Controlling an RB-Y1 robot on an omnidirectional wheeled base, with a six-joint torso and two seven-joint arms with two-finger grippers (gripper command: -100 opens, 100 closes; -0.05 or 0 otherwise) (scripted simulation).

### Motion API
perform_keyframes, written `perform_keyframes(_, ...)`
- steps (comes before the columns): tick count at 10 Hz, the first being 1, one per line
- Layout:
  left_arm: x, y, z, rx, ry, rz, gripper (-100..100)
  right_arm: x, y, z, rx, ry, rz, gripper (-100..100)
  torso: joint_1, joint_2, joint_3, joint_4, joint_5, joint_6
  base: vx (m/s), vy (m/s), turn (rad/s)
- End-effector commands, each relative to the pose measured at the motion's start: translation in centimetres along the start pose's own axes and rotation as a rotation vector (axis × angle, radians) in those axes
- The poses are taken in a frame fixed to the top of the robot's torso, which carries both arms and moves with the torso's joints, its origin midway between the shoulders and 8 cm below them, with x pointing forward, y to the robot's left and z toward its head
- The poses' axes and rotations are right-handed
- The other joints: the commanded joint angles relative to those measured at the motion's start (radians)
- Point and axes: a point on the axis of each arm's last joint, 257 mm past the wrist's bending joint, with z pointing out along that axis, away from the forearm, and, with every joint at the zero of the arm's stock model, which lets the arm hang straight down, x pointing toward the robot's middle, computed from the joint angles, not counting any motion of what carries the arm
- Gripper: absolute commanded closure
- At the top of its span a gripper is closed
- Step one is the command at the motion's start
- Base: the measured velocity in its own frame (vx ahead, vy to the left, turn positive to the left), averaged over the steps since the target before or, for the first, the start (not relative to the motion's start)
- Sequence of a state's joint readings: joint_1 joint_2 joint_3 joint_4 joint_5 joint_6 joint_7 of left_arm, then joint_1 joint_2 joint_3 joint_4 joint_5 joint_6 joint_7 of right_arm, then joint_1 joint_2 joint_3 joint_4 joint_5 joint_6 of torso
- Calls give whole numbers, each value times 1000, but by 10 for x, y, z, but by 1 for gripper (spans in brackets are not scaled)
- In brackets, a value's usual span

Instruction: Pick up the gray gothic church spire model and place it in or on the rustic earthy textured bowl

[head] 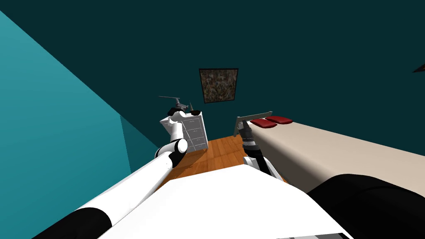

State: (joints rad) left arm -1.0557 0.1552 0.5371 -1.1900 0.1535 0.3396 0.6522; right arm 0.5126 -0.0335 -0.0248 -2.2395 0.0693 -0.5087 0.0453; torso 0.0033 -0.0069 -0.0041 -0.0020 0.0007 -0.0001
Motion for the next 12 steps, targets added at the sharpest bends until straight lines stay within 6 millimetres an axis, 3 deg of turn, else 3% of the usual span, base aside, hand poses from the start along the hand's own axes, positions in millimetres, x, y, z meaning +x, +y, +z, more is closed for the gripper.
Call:
perform_keyframes(1, 5, 15, 8, -54, -26, -52, -100, 0, 0, 0, 0, 0, 0, 0, 0, 0, 0, 0, 0, 0, 57, 64, 85)
perform_keyframes(6, 5, 57, 18, -176, -93, -131, -100, 0, 0, 0, 0, 0, 0, 0, 1, -3, -1, 0, 0, 0, 73, 61, 55)
perform_keyframes(8, 14, 83, 21, -256, -134, -191, -100, 0, 0, 0, 0, 0, 0, 0, 3, -4, -2, -1, 1, 0, 133, 93, 73)
perform_keyframes(12, 9, 122, 17, -359, -207, -237, -100, 0, 0, 0, 0, 0, 0, 0, 3, -4, -3, -1, 1, 0, 115, 85, 26)
